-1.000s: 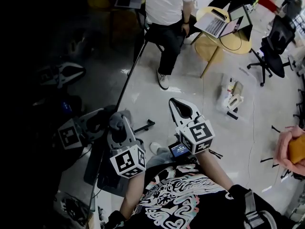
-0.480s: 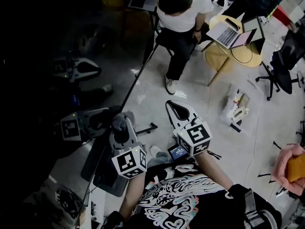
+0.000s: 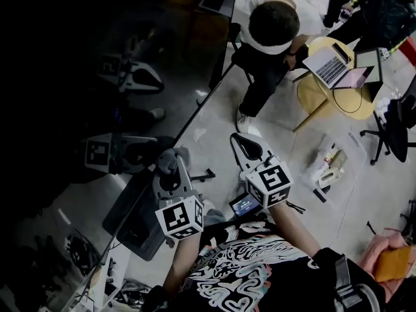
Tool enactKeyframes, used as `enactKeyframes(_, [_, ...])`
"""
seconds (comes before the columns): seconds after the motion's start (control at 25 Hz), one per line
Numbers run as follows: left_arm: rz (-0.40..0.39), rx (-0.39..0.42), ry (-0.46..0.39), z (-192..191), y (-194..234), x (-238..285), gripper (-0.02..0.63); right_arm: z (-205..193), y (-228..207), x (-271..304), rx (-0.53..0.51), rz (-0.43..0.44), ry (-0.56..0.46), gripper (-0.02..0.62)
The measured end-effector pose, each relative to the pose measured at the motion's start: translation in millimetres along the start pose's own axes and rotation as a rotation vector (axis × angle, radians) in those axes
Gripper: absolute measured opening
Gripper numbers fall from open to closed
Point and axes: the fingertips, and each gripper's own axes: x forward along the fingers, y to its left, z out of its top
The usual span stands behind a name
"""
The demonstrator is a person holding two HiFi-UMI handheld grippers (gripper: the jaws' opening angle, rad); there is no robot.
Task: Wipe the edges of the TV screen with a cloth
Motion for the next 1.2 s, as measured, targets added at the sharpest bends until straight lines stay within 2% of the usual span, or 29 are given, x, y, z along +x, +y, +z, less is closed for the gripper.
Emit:
enactKeyframes(0.48, [0.082,-0.026,-0.016,15,-22,32,0.074,28,-40,17,-0.037,0.088,0.001,0.029])
enactKeyframes(1.2, [0.117,-0.062,-0.035,25,-39,51,0.074,34,-70,13,-0.053,0.102,0.01,0.029])
